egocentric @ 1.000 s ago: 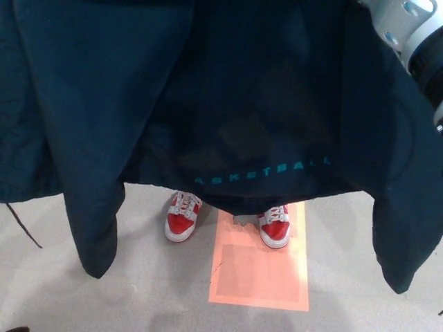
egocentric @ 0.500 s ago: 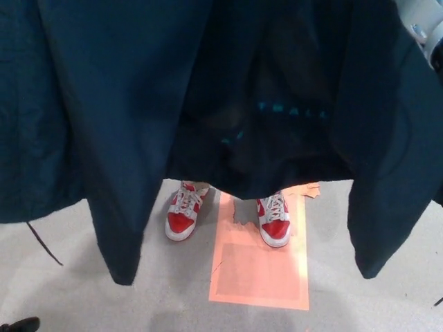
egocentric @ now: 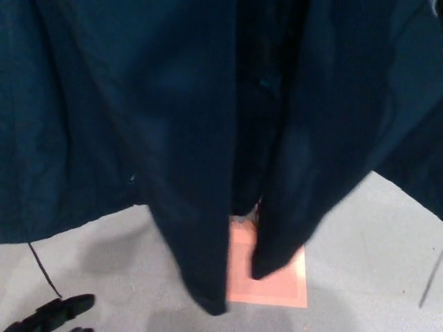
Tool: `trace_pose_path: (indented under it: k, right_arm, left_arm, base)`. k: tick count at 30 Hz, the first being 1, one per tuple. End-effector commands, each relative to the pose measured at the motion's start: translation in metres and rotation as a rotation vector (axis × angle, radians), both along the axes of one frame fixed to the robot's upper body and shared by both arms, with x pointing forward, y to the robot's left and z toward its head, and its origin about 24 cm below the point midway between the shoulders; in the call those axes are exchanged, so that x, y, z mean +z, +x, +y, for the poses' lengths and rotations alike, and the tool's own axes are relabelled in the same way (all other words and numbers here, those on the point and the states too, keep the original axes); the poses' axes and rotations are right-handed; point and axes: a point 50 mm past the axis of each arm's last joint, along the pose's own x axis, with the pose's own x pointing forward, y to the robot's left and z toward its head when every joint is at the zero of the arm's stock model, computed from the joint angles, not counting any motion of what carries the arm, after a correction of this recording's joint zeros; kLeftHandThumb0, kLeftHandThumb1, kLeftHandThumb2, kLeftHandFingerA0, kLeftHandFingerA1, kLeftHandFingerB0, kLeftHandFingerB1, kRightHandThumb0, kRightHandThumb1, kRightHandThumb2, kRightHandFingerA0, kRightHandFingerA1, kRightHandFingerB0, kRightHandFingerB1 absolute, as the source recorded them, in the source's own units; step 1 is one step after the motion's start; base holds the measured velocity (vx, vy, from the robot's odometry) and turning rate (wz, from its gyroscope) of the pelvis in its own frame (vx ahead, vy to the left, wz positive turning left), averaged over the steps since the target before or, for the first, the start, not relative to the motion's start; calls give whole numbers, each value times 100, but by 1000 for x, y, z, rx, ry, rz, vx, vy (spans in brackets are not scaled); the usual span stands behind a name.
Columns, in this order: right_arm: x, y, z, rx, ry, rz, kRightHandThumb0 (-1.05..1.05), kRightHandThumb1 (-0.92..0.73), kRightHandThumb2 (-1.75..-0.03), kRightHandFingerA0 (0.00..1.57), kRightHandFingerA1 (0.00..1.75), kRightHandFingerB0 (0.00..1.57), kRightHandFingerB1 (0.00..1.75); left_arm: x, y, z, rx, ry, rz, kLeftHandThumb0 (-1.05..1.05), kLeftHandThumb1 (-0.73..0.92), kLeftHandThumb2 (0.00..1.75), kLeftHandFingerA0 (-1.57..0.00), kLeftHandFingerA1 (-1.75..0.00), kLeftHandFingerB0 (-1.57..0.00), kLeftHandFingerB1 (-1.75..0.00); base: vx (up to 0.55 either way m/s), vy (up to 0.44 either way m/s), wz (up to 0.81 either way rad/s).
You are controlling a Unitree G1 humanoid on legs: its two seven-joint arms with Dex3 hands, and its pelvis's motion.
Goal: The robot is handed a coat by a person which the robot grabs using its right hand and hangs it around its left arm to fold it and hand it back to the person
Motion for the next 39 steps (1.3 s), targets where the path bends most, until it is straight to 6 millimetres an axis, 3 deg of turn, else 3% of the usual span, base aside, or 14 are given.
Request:
trace_pose_path:
  k: [1,3,6,10,11,16,17,21,22,28,30,34,35,39]
  right_arm:
    - [39,-19,5,19,149,-160,-43,-89,-67,123,85,92,123]
    - [45,-23,5,24,164,-180,-43,-86,-68,124,85,92,128]
    - [54,-27,7,16,187,-204,-43,-85,-68,122,88,90,133]
    - [58,-30,9,11,194,-215,-42,-87,-68,122,94,90,129]
    - [58,-30,10,13,192,-213,-41,-86,-67,122,88,88,129]
    - [58,-30,11,25,186,-207,-40,-84,-68,126,81,89,130]
    - [58,-30,13,29,185,-207,-41,-84,-67,124,81,87,129]
    - [60,-32,20,44,181,-199,-39,-86,-66,122,83,88,118]
    - [61,-33,22,50,186,-196,-40,-87,-66,121,85,86,122]
    - [64,-38,40,106,167,-201,-40,-87,-67,117,109,84,128]
    - [63,-41,50,122,150,-201,-41,-85,-68,106,140,81,133]
    - [61,-42,62,173,138,-178,-41,-86,-66,118,104,80,133]
    - [57,-42,69,186,134,-165,-39,-82,-65,115,66,87,63]
    - [52,-42,77,199,116,-158,-39,-84,-65,116,91,88,96]
  left_arm:
    - [9,-3,-20,-109,-85,-23,-72,80,64,-30,-36,-24,-33]
    - [12,-3,-28,-157,-70,-43,-78,68,92,-26,-46,-19,-43]
    - [17,-3,-43,-231,-62,-61,-72,85,65,-29,-39,-22,-33]
    - [34,-1,-67,-408,-115,-54,-75,85,66,-28,-38,-20,-33]
    - [37,0,-71,-435,-136,-46,-78,69,91,-21,-46,-16,-43]
    - [60,11,-97,-585,-164,-93,-76,87,66,-28,-38,-19,-32]
    - [65,14,-104,-615,-159,-111,-78,75,93,-16,-43,-12,-42]
    - [79,25,-124,-668,-173,-157,-37,55,111,0,-48,0,-48]
    - [83,29,-129,-682,-181,-168,-75,76,91,-8,-41,-9,-41]
    - [104,49,-166,-757,-139,-243,-85,77,106,-12,-46,0,-37]
    - [110,56,-181,-771,-148,-252,-73,71,107,-6,-44,-1,-36]
    - [119,66,-205,-797,-166,-265,-71,69,106,-11,-48,0,-40]
    - [123,69,-218,-820,-166,-297,-78,74,107,-9,-48,-3,-36]
    - [127,73,-234,-830,-159,-313,-78,74,108,-14,-50,0,-37]
  base:
    - [0,0,0]
    - [0,0,0]
    - [0,0,0]
    - [0,0,0]
    - [0,0,0]
    - [0,0,0]
    - [0,0,0]
    - [0,0,0]
    - [0,0,0]
    - [0,0,0]
    - [0,0,0]
    - [0,0,0]
    - [0,0,0]
    - [0,0,0]
